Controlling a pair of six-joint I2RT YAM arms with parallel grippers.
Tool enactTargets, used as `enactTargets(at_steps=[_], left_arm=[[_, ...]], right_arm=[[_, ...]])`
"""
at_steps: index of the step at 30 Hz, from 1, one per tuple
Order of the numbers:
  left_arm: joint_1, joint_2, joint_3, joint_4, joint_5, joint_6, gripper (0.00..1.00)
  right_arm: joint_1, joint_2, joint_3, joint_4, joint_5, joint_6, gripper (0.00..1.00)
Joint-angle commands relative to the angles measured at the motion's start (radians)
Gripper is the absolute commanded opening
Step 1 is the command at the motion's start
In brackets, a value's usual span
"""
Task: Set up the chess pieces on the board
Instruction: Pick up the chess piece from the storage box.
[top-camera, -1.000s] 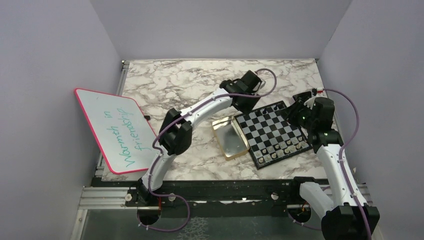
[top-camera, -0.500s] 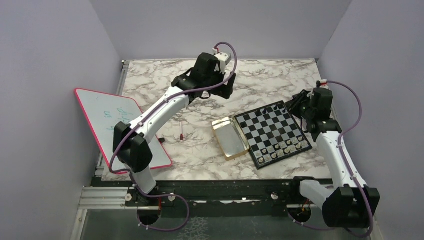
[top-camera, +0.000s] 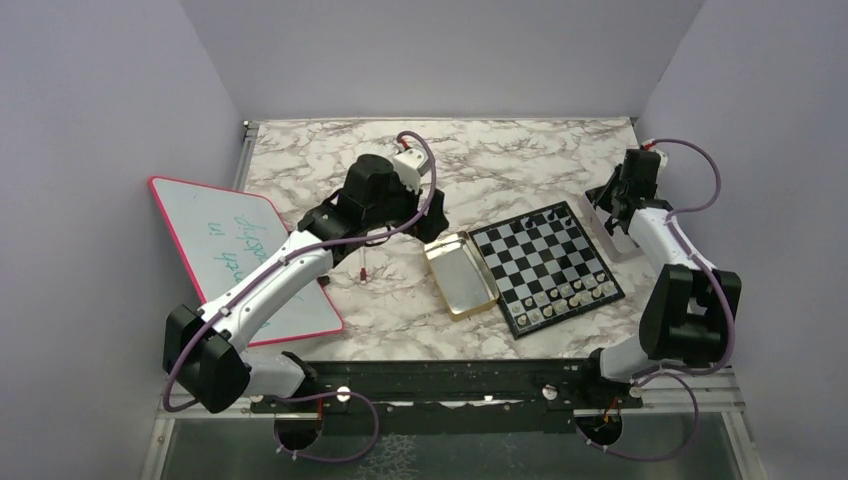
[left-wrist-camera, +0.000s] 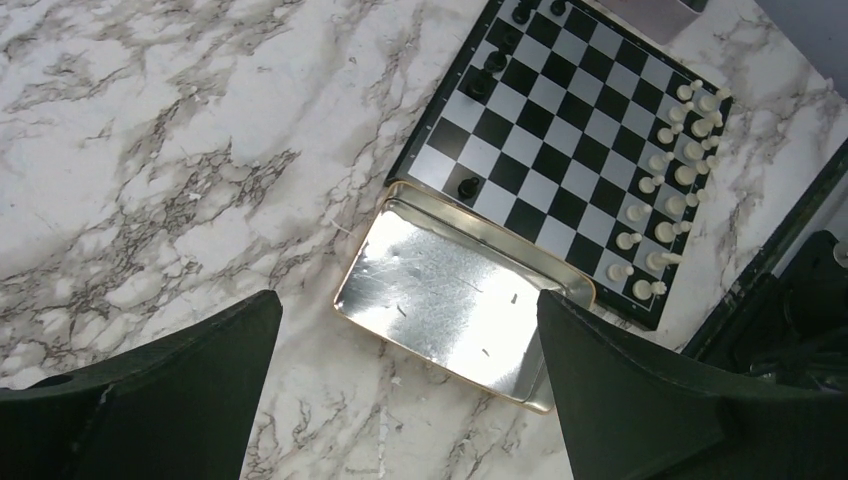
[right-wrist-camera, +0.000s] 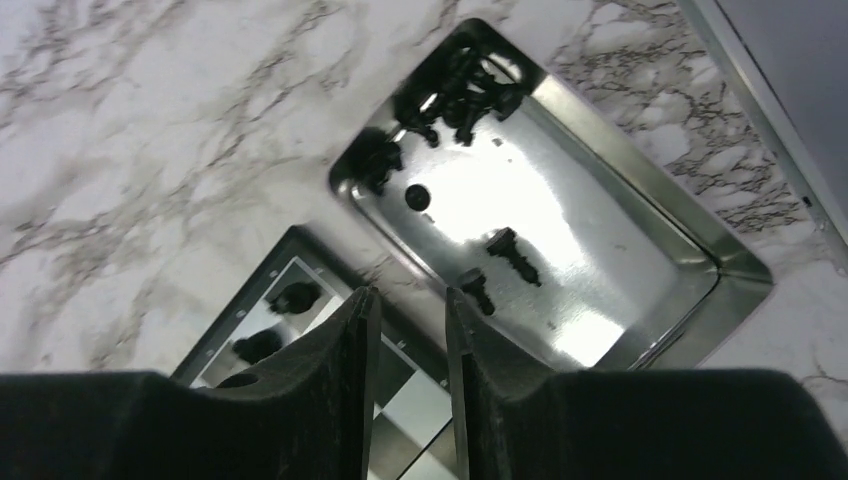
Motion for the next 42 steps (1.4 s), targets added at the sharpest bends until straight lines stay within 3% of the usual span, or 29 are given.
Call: enactTargets(at_steps=[1,6,14,30,36,42], left_arm=[[-0.001,-0.078,-0.077,0.068,0.103,0.008,0.99],[-0.004,-0.128,-0.167,0.116,0.099,0.021,0.96],[-0.022,-0.174,-0.179,0.106,0.046,0.042,0.94],[-0.021,-0.179,-0.191,0.113,-0.004,0.054,0.93],[-0.021,-0.185,-0.195,0.112,-0.02,0.059,0.93],[-0.021,-0.187,-0.197,0.114,-0.027,0.062,0.93]], right_arm=[[-0.085,0.115,0.069,0.032,0.004,-0.056,0.35],[-0.134,0.244,0.174,-0.074,-0.028,-0.02,0.35],[-0.14,0.349,0.213,-0.086,0.004,0.044,0.41],[-0.14,0.453,0.218,-0.13,-0.021,0.117,0.48],[-0.14,0.49,0.235,-0.125,0.001,0.098,0.4],[-0.14,0.5,0.239,-0.13,0.008,0.085,0.24]])
